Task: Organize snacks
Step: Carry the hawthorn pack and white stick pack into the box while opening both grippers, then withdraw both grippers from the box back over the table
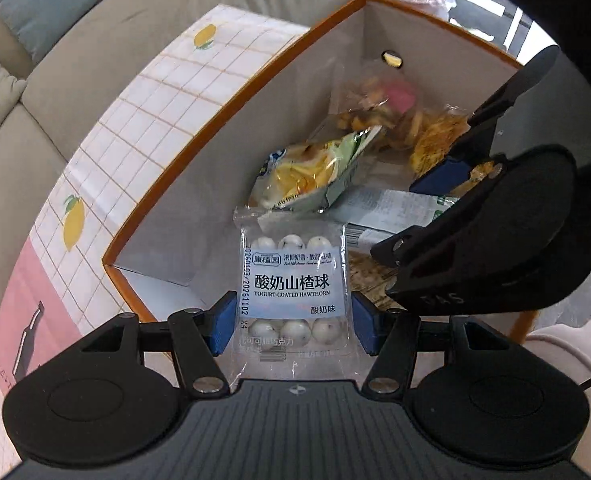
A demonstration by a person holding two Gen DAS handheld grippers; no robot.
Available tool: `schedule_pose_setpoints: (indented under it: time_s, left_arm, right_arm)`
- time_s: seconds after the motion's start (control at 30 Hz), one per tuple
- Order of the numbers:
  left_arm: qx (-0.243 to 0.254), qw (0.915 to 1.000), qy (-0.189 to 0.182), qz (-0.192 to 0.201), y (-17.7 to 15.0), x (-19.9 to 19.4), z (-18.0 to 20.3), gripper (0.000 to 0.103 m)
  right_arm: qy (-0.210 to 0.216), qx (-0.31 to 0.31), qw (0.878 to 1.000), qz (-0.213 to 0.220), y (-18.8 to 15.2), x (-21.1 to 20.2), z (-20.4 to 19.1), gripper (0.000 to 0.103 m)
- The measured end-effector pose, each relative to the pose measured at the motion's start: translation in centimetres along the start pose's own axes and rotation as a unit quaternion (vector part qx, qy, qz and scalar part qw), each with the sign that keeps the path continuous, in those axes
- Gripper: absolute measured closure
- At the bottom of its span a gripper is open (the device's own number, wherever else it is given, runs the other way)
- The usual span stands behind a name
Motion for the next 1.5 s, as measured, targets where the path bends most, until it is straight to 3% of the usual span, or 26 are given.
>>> schedule_pose_setpoints:
  time_s: [0.13,0.33,0.5,0.77,1.0,1.27,1.5]
  left_arm:
    - [-0.010,0.9995,-0.030,-0.009,-0.3,0.3,0.3,0.035]
    - [-0.008,0.9993,-0.022,-0.028,-0.5,0.9,0.5,0.035]
    - [-0.009,0.9987,-0.016,-0.048,-0.8,1.4,0.5,0.029]
    - [-0.059,0.9944,-0.024,-0.084,-1.9,1.3,-0.3,0.026]
    - [-0.064,0.9961,-0.026,-0.054,-2.8,-2.4,-1.1,0.026]
    - [-0.112,0.9923,-0.045,0.030,-4.6,-8.4,-2.2,0.026]
    - [-0.152,0.9803,-0.022,0.124,-7.0,-12.9,-3.2,0.026]
  right_arm:
    - [-0.004,-0.001,1.000,-0.010,0.4,1.0,0.1,0.056]
    - [0.014,-0.001,1.000,0.002,0.3,-0.3,0.4,0.044]
    - [0.017,0.005,1.000,0.010,0.0,-1.7,0.9,0.042]
    - [0.017,0.021,1.000,0.013,-1.3,-2.8,0.9,0.041]
    - [-0.001,0.019,1.000,0.011,-2.0,-3.2,0.6,0.040]
    - [0.007,0.049,0.998,0.035,-3.0,-5.5,-0.5,0.039]
    - [-0.030,0.055,0.993,0.104,-4.4,-9.0,-3.2,0.039]
Point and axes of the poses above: each gripper's, at about its wrist camera, not at the fingertips, and x roughly the way its jaws point, z to its right, y to its top, the point moved 10 cm from there along x, roughly the way its jaws point, and after that the axes turned 2 degrees about -z, right-handed, at the moved point
